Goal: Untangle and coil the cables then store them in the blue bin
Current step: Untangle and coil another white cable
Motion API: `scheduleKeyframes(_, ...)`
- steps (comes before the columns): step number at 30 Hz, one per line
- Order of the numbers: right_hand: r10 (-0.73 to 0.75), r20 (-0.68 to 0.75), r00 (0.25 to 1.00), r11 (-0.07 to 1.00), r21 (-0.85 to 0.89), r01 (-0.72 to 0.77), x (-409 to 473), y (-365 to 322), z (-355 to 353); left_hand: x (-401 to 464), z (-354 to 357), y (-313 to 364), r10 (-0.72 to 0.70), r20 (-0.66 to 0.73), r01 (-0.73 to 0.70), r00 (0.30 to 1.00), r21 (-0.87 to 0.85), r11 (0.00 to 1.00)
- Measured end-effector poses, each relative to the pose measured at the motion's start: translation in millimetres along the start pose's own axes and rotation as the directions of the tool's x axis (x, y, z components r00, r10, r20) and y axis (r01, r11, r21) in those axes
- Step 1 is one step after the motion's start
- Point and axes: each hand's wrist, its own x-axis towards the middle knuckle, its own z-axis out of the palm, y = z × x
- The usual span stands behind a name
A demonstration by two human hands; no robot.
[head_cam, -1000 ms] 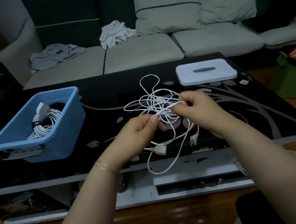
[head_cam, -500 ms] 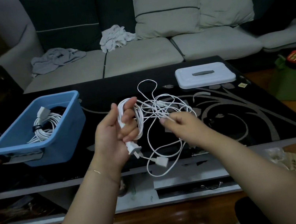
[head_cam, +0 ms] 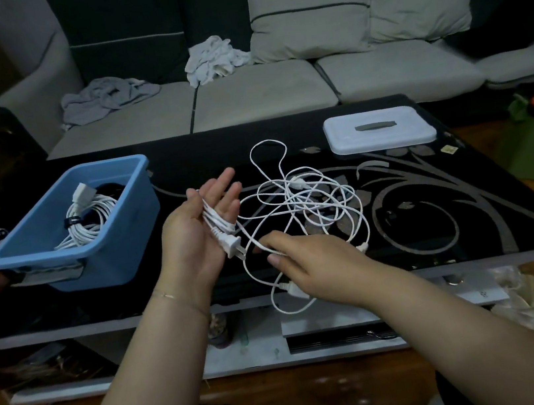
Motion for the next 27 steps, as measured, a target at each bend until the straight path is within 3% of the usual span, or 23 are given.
scheduleKeyframes(3,-0.036,-0.030,0.999,0.995,-0.099,0.032,2,1,0,0,1,-7,0.066,0.033,-0.070,0.997,0.172,0.983)
scheduleKeyframes(7,-0.100,-0.138,0.985,0.988,-0.135,0.081,1,1,-3,4,0,-12,0.029,0.065,-0.047,0.997,0.286,0.957)
scheduleKeyframes(10,-0.127,-0.229,0.965,0.985,-0.143,0.096,0,1,-6,2,4,-18,0.018,0.109,-0.069,0.994,0.482,0.873)
scheduleKeyframes(13,-0.106,-0.261,0.959,0.994,-0.052,0.095,-1,0,-8,-2,9,-31,0.025,0.169,-0.137,0.985,0.694,0.707)
scheduleKeyframes(16,-0.009,-0.193,0.981,0.996,0.084,0.025,1,-1,-11,-2,9,-39,0.055,0.243,-0.240,0.968,0.854,0.462)
scheduleKeyframes(19,0.075,-0.149,0.986,0.970,0.240,-0.038,2,0,-12,-2,7,-36,0.037,0.313,-0.310,0.949,0.904,0.294)
scheduleKeyframes(22,0.131,-0.057,0.990,0.934,0.341,-0.104,4,5,-14,-6,5,-31,-0.003,0.387,-0.386,0.922,0.921,0.054)
scheduleKeyframes(25,0.153,-0.042,0.987,0.963,0.230,-0.139,3,10,-23,-8,5,-30,-0.099,0.406,-0.417,0.908,0.900,-0.127)
scheduleKeyframes(27,0.159,-0.084,0.984,0.985,0.088,-0.151,2,13,-31,-8,5,-32,-0.160,0.383,-0.407,0.910,0.899,-0.163)
